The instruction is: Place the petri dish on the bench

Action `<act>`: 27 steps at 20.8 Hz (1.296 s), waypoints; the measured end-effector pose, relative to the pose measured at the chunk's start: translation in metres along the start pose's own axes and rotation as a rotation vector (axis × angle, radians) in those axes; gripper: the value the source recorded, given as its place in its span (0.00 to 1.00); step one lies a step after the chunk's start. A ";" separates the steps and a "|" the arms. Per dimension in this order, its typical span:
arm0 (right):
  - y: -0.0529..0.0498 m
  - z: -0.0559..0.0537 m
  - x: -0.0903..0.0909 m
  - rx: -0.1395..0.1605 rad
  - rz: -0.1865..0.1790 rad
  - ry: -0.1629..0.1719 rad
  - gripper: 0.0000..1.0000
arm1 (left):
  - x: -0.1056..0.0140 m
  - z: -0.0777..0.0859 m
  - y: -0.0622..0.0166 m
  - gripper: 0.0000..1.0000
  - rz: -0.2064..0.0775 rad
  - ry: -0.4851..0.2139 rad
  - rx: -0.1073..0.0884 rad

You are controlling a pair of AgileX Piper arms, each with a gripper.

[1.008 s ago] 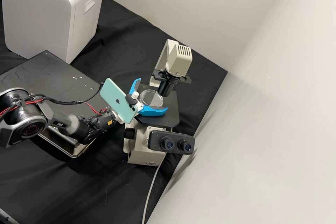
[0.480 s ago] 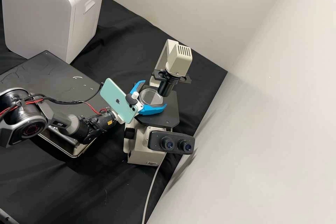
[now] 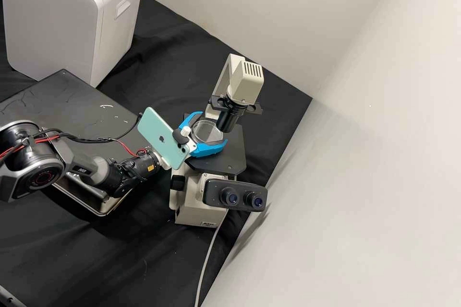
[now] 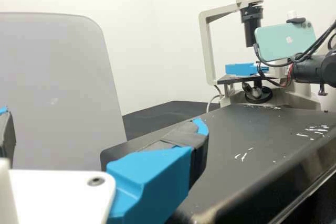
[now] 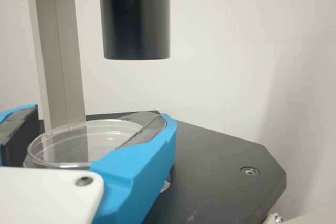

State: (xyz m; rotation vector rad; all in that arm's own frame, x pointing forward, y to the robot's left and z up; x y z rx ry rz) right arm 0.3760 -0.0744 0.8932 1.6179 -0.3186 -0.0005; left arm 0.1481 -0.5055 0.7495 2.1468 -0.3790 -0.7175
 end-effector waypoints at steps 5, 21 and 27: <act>0.000 0.000 0.000 0.000 0.000 0.000 0.00 | 0.000 0.000 0.0000 1.00 0.000 0.001 0.001; -0.017 -0.028 -0.053 0.046 -0.063 0.052 0.00 | 0.000 0.000 -0.0002 1.00 -0.004 -0.012 0.002; -0.026 -0.047 -0.084 0.050 -0.092 0.122 0.00 | 0.000 0.000 -0.0002 1.00 -0.004 -0.012 0.002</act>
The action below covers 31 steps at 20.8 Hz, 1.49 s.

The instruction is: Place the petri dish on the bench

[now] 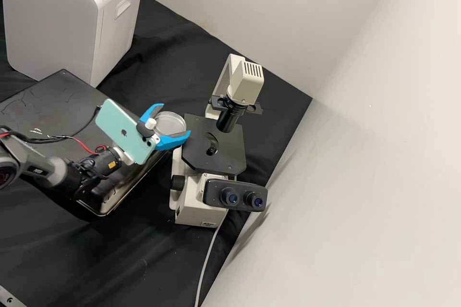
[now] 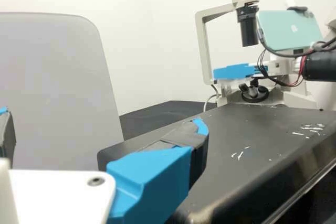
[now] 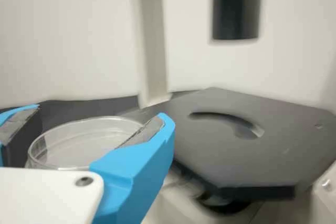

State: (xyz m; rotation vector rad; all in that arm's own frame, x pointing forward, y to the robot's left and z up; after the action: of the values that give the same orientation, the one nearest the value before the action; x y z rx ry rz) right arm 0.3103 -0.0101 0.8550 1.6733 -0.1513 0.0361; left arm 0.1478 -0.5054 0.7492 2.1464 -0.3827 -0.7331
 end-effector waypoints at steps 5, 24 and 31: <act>-0.015 -0.018 -0.025 -0.008 -0.068 0.051 0.00 | 0.000 0.000 0.0000 1.00 0.000 0.000 0.000; -0.067 -0.023 -0.035 -0.105 -0.197 0.109 0.00 | 0.000 0.000 0.0000 1.00 0.000 0.000 0.000; -0.069 -0.008 -0.034 -0.103 -0.181 0.088 0.00 | 0.000 0.000 0.0000 1.00 0.000 0.000 0.000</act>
State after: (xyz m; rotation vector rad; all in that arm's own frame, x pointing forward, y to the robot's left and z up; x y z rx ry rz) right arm 0.2852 0.0079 0.7843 1.5735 0.0641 -0.0333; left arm 0.1478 -0.5054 0.7492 2.1464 -0.3827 -0.7331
